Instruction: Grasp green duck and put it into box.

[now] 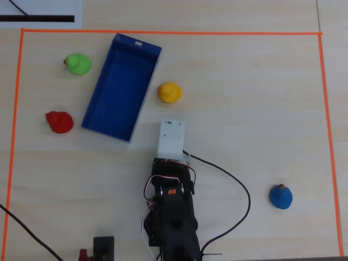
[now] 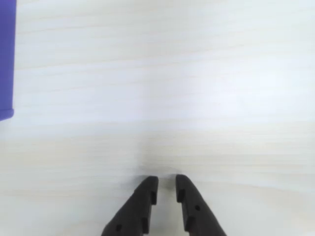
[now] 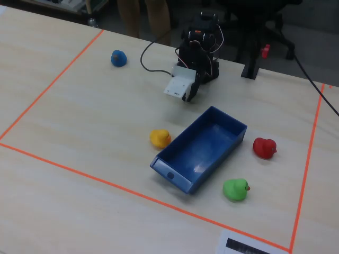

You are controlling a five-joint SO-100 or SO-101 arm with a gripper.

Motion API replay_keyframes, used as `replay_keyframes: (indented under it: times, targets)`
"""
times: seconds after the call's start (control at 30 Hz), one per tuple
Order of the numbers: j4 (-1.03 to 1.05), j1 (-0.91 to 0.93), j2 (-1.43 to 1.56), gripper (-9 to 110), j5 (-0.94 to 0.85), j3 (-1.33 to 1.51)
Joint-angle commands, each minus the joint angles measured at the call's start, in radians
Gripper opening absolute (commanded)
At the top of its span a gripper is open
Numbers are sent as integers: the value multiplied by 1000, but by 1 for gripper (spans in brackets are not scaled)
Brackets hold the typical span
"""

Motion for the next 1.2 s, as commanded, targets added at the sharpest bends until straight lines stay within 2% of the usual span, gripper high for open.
replay_keyframes:
  times: [0.0,1.17]
  targets:
    - [17,-8,-15,2,12,-5]
    - [17,-51,-15,2,-14,-3]
